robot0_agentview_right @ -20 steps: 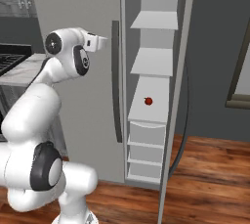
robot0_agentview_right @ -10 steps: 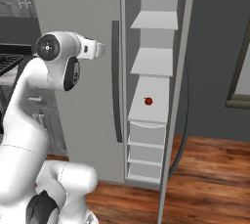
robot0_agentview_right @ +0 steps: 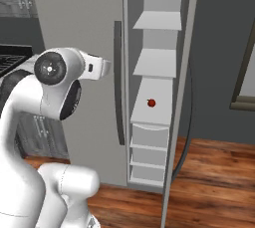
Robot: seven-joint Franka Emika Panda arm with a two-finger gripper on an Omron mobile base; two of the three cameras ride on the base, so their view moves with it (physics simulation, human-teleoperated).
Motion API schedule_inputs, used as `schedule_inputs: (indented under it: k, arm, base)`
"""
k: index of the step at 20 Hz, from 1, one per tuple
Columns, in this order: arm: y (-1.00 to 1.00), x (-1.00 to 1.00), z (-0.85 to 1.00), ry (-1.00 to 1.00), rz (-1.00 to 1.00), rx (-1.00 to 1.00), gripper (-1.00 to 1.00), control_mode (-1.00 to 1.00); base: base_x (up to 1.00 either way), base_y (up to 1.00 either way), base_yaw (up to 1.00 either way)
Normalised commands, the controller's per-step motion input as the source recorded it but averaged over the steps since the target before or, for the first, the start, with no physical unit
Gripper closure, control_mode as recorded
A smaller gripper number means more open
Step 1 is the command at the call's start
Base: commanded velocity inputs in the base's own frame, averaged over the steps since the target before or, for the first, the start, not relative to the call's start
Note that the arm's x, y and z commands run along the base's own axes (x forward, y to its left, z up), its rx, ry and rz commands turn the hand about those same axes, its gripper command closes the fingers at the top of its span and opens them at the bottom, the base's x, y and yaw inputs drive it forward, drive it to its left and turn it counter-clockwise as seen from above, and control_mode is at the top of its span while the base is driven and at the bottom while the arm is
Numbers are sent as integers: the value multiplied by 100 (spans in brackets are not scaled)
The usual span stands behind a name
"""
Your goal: Pick up the frozen steak from the freezer, place it on any shelf in the fridge, and close the fridge and freezer doors when done.
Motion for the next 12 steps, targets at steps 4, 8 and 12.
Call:
schedule_inputs:
  k: [4, 8, 12]
  arm:
    - [-65, -100, 0, 5, 0, 5, -100, -100]
    - [-90, -100, 0, 8, 0, 8, -100, -100]
    - [-100, -100, 0, 12, 0, 10, -100, -100]
  base:
    - [0, 0, 0]
    - [0, 0, 0]
    - [0, 0, 0]
